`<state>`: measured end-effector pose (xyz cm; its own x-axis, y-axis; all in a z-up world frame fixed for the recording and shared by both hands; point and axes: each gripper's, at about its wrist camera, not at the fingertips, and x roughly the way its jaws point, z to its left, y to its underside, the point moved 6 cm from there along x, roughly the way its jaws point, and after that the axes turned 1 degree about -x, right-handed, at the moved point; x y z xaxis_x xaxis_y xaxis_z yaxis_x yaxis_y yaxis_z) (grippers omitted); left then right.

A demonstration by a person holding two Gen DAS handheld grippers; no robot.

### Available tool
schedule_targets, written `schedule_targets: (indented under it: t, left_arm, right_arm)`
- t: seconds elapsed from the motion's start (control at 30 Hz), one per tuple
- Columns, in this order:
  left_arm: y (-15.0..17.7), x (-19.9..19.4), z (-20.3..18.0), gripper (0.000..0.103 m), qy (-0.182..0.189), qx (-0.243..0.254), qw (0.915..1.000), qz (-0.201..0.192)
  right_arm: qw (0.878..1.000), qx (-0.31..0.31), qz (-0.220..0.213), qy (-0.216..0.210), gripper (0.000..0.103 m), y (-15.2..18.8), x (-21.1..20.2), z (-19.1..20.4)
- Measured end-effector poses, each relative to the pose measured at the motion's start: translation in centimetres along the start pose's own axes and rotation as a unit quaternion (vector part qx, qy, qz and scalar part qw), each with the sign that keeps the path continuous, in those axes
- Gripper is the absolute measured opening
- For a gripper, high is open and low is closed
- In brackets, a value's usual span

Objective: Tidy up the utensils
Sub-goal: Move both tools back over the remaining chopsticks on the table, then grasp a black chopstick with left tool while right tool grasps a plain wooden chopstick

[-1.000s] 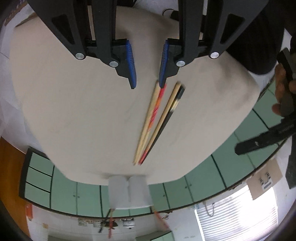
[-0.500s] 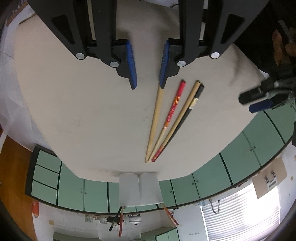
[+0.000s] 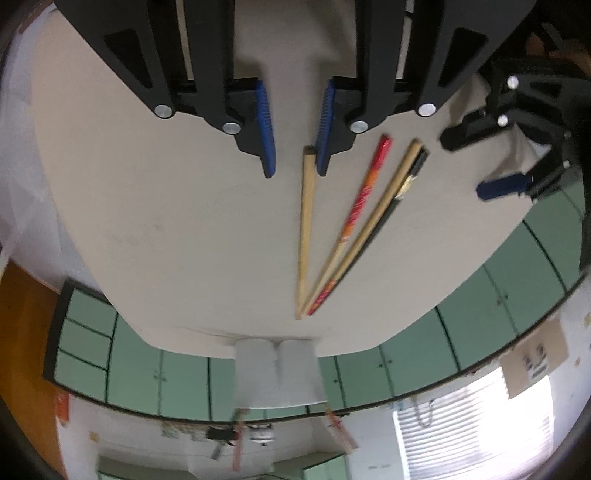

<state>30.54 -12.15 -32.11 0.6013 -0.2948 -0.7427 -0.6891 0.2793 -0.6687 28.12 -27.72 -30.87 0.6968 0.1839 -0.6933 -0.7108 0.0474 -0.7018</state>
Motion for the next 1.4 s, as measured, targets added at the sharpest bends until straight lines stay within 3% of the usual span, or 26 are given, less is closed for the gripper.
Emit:
schedule_targets:
  t: [0.33,0.47,0.63,0.7,0.8,0.87,0.97,1.2,1.4]
  left_arm:
    - [-0.9,1.3,-0.8,0.085,-0.007,-0.009,0.9999,-0.006]
    - [-0.9,1.1,-0.3,0.078,-0.018,-0.028,0.9993,-0.015]
    - [-1.4,1.3,-0.8,0.073,0.003,-0.015,0.9996,-0.024]
    - [-1.8,1.8,-0.9,0.066,0.001,-0.010,0.9995,-0.028]
    - [-2.5,2.1,-0.3,0.044,0.006,-0.025,0.9990,-0.036]
    - [-2.7,2.3,0.5,0.024,0.007,-0.042,0.9984,-0.038]
    - [-2.5,2.1,1.7,0.010,0.005,-0.062,0.9971,-0.043]
    - [-0.9,0.4,2.9,0.009,-0.016,-0.082,0.9955,-0.043]
    - [0.4,-0.9,3.1,0.014,-0.008,-0.067,0.9972,-0.032]
  right_arm:
    - [1.000,0.012,-0.004,-0.011,0.021,0.2,-0.1,-0.6]
    - [1.000,0.005,-0.006,-0.006,0.023,0.3,-0.3,-0.2]
    - [0.999,-0.032,-0.010,0.002,0.029,0.2,0.2,1.4]
    - [0.999,-0.030,-0.012,0.006,0.027,-0.1,0.5,1.4]
    - [1.000,-0.014,-0.014,0.016,0.008,-0.2,0.4,0.4]
    - [1.000,0.001,-0.015,0.017,0.008,-0.1,0.2,-0.3]
    - [1.000,0.003,-0.016,0.026,0.007,0.1,0.0,-0.5]
    - [0.998,0.015,-0.020,0.052,0.007,0.6,-0.7,-0.7]
    - [0.999,0.011,-0.019,0.036,0.008,1.0,-0.9,0.0]
